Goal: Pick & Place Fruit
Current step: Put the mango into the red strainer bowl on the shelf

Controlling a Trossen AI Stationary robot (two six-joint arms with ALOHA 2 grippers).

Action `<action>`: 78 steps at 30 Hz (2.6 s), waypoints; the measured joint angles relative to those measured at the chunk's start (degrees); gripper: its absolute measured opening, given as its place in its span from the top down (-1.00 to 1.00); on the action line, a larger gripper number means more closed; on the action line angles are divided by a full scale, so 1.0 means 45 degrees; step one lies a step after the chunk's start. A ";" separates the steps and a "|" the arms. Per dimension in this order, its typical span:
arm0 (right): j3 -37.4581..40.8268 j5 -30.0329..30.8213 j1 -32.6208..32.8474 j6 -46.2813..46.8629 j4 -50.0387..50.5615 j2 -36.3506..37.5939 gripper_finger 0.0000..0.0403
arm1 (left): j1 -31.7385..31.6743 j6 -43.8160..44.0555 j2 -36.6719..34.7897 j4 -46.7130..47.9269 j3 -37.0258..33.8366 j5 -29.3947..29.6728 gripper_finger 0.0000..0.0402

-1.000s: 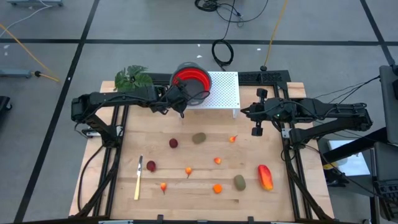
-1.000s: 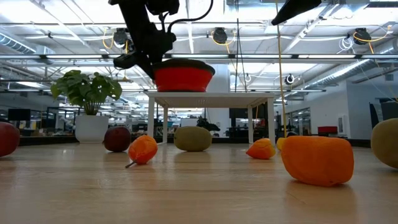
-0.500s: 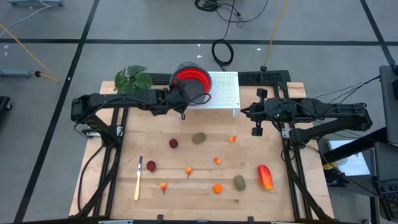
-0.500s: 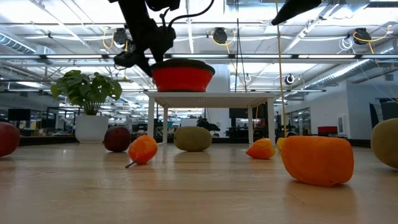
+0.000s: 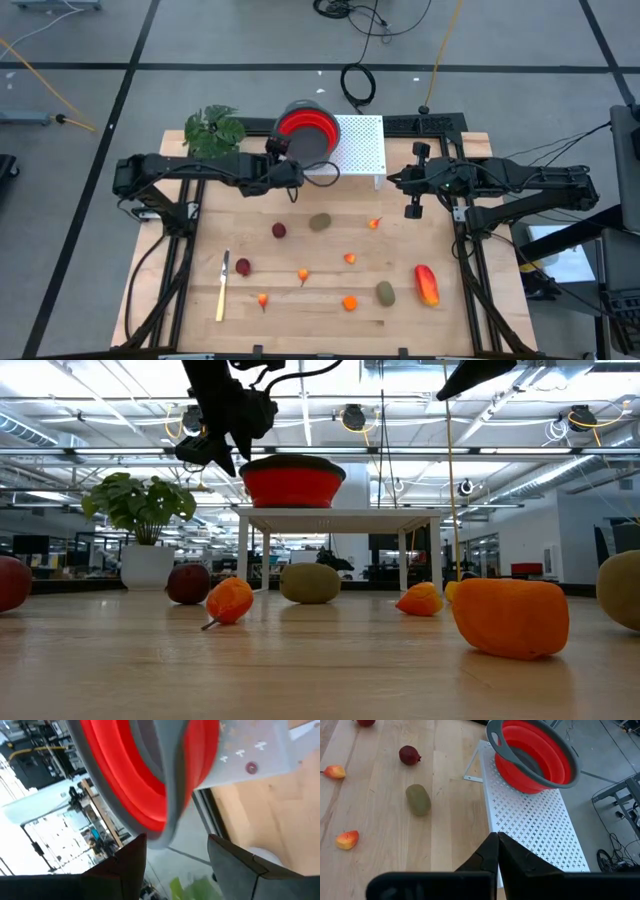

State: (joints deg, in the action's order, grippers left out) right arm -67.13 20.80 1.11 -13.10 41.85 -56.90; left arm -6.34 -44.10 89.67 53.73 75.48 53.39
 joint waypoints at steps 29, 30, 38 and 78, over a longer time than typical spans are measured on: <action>-0.0001 -0.0001 0.0004 0.0000 0.0014 0.0000 1.00 | 0.2839 1.0106 0.0000 0.4334 0.0000 -0.5805 -0.05; 0.0000 -0.0015 0.0004 0.0000 0.0045 0.0000 1.00 | 0.2972 1.0329 0.0000 0.4372 0.0000 -0.6096 -0.05; -0.0005 -0.0032 0.0016 0.0653 0.0464 0.0000 1.00 | 0.4144 1.1336 0.0000 0.4208 0.0000 -0.9028 -0.05; -0.0005 -0.2353 0.3112 0.2764 0.3060 0.0000 1.00 | 0.4662 1.4162 0.0000 -0.8576 0.0005 -1.0414 -0.05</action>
State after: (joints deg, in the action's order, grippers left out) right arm -67.16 10.21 15.11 -0.67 55.61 -56.90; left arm 14.63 19.62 89.67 15.14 75.50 6.52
